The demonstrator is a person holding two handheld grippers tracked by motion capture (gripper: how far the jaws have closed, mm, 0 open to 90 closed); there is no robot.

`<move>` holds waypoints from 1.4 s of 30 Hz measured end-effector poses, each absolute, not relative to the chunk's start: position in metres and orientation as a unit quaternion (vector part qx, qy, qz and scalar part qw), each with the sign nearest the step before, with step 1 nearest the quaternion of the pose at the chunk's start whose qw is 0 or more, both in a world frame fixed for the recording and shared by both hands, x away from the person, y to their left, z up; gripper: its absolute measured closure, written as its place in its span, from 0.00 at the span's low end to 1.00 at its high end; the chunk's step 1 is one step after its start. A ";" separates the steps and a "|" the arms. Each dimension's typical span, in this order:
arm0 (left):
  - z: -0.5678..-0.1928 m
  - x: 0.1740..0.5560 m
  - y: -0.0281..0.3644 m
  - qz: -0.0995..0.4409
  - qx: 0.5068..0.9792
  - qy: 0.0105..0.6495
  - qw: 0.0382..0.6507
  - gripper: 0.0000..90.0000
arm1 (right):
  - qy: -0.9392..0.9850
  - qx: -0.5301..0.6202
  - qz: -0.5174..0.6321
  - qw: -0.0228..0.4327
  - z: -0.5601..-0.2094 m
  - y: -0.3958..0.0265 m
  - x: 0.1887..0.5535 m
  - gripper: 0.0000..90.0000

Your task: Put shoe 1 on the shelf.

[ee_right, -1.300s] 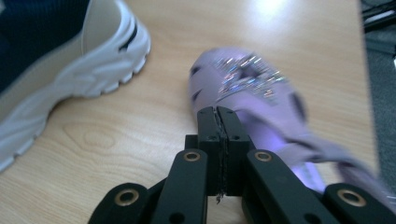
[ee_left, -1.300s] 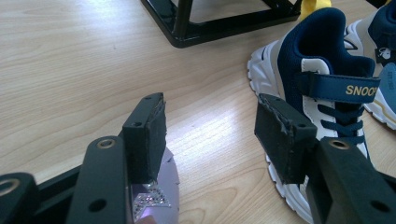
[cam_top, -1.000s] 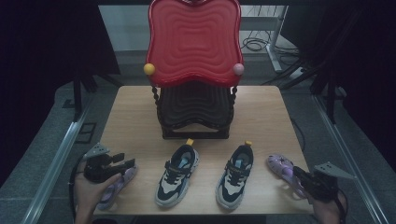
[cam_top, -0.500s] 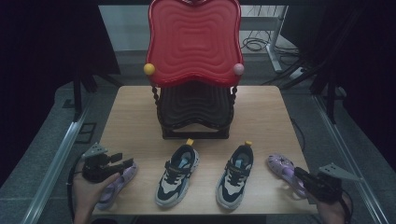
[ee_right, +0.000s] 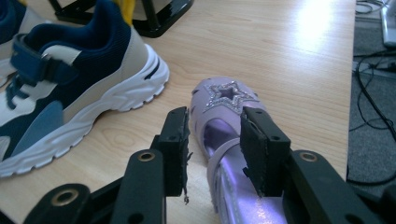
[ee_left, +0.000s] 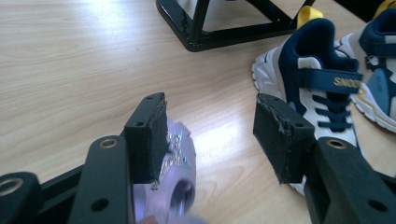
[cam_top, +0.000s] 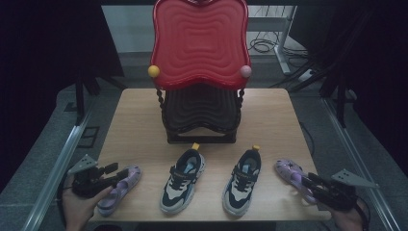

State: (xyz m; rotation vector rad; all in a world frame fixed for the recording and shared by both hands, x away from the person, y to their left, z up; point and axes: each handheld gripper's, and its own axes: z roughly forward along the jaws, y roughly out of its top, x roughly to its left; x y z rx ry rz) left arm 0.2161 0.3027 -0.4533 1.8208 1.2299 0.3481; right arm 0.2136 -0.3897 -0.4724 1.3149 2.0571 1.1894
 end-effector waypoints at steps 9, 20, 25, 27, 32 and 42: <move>-0.463 0.187 0.322 0.133 0.737 0.499 0.435 0.54 | 0.733 0.477 0.432 0.219 -0.473 -0.391 0.207 0.65; -0.486 0.168 0.317 0.103 0.769 0.490 0.396 0.66 | 0.730 0.488 0.427 0.217 -0.476 -0.391 0.208 0.65; -0.494 0.171 0.315 0.101 0.779 0.493 0.374 0.69 | 0.732 0.487 0.425 0.217 -0.477 -0.392 0.207 0.65; -0.495 0.172 0.314 0.099 0.781 0.494 0.370 0.70 | 0.731 0.488 0.425 0.216 -0.477 -0.391 0.207 0.65; -0.498 0.176 0.311 0.095 0.788 0.493 0.355 0.79 | 0.731 0.489 0.425 0.215 -0.478 -0.392 0.207 0.65; -0.499 0.178 0.311 0.079 0.793 0.488 0.357 0.93 | 0.737 0.487 0.417 0.215 -0.478 -0.392 0.206 0.65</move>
